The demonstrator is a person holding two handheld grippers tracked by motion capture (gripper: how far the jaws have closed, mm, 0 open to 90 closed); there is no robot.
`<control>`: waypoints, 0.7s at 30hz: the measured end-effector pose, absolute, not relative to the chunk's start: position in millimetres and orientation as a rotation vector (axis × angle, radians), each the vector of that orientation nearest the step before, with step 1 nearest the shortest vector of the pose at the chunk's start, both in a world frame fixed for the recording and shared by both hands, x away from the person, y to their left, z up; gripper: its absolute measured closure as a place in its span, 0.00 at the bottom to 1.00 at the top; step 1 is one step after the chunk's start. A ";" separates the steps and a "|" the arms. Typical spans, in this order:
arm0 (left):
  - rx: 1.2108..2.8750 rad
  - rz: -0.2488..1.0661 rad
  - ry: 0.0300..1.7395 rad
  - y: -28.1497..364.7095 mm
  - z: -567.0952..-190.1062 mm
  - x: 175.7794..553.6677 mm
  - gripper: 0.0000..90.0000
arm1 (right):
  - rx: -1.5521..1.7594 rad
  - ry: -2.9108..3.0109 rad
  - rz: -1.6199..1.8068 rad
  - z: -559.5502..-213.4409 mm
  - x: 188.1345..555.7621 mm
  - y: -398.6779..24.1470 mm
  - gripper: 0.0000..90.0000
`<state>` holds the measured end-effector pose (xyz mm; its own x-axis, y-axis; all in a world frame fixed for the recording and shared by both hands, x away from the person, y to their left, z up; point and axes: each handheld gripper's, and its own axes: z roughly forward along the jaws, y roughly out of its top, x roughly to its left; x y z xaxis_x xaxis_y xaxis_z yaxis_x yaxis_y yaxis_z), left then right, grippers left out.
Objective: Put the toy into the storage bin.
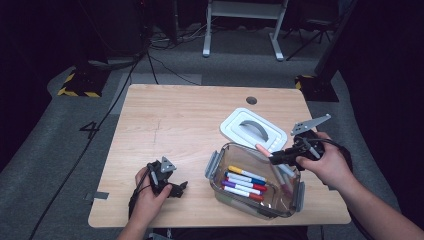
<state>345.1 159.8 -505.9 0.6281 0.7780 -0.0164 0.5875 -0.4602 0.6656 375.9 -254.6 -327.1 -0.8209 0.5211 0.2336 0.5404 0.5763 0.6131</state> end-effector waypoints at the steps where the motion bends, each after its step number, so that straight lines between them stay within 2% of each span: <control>1: 2.213 0.380 1.058 160.0 -505.8 345.7 0.00 | -0.916 -2.762 -1.081 -328.2 375.1 -250.5 0.86; 10: 2.220 0.376 1.047 160.7 -505.5 347.2 0.00 | -0.809 -2.743 -0.992 -340.4 370.1 -221.6 0.86; 21: 2.220 0.376 1.048 160.6 -505.5 347.2 0.00 | -0.662 -2.725 -0.783 -379.0 361.8 -182.1 0.86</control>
